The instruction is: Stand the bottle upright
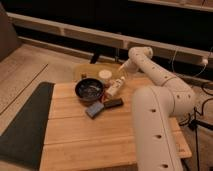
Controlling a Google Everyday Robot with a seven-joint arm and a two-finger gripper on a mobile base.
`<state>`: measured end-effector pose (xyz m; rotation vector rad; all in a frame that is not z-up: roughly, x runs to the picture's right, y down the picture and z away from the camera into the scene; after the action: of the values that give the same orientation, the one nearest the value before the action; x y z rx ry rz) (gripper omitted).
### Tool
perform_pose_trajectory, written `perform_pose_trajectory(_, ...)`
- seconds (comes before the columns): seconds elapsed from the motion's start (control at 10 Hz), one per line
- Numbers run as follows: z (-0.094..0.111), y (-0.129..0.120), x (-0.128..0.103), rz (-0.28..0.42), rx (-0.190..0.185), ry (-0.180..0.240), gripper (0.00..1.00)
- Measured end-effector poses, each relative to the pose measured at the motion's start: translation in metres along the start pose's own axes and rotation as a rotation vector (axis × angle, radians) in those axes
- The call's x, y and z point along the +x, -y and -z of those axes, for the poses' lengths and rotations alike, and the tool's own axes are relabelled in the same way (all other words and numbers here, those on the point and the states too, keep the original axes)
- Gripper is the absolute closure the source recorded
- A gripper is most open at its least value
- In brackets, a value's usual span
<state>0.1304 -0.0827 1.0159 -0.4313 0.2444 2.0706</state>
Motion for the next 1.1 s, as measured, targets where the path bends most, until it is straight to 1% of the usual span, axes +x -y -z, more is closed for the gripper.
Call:
perform_pose_trajectory(0.2, -0.014, -0.009, 0.012, 0.028, -0.002, -0.036, 0.35)
perform_pose_trajectory(0.3, -0.019, -0.013, 0.014, 0.043, 0.000, -0.045, 0.35)
perform_pose_trajectory(0.6, -0.026, -0.016, 0.011, 0.067, 0.010, -0.049, 0.35)
perform_pose_trajectory(0.8, -0.034, -0.010, 0.011, 0.069, 0.031, -0.055, 0.35)
perform_pose_trajectory(1.0, -0.046, 0.002, 0.009, 0.066, 0.074, -0.056, 0.35)
perform_pose_trajectory(1.1, -0.048, 0.004, 0.007, 0.063, 0.083, -0.053, 0.35)
